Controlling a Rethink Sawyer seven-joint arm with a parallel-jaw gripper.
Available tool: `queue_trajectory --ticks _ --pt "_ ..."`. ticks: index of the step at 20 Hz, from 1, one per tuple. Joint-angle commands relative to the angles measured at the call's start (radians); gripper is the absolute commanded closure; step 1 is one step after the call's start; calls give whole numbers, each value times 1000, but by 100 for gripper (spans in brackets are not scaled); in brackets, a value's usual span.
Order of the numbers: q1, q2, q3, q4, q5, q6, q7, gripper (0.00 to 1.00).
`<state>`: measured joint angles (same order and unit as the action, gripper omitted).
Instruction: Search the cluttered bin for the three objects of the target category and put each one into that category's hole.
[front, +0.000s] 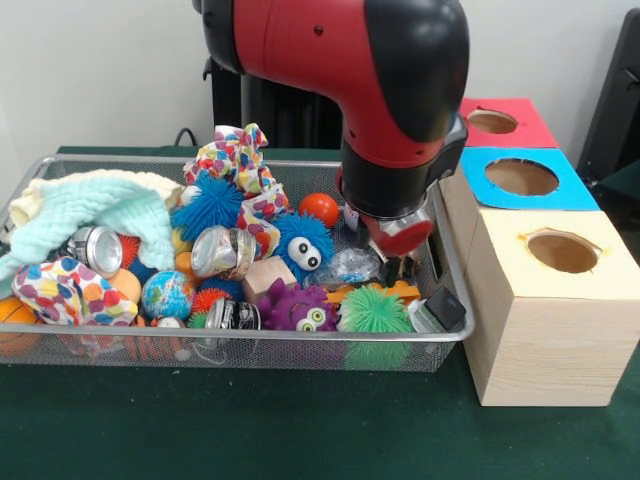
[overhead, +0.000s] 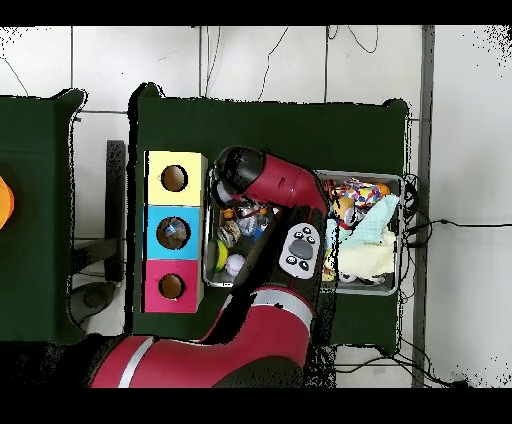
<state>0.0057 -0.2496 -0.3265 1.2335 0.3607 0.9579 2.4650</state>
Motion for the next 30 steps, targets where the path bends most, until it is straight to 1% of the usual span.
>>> queue_trajectory --ticks 1,4,6,9,16,21,23,26,30 --pt "23 46 112 101 20 63 155 0" --pt "27 56 105 102 15 57 153 0" --pt "25 66 93 99 5 71 150 0" --pt "18 95 72 77 -12 66 146 0" --pt "6 128 44 49 -35 51 126 0" --pt "-26 135 17 38 -60 44 83 0" --pt "-37 137 9 31 -69 58 66 0" --pt "-44 140 0 25 -78 91 57 0" --pt "-48 155 6 17 -81 76 65 0"
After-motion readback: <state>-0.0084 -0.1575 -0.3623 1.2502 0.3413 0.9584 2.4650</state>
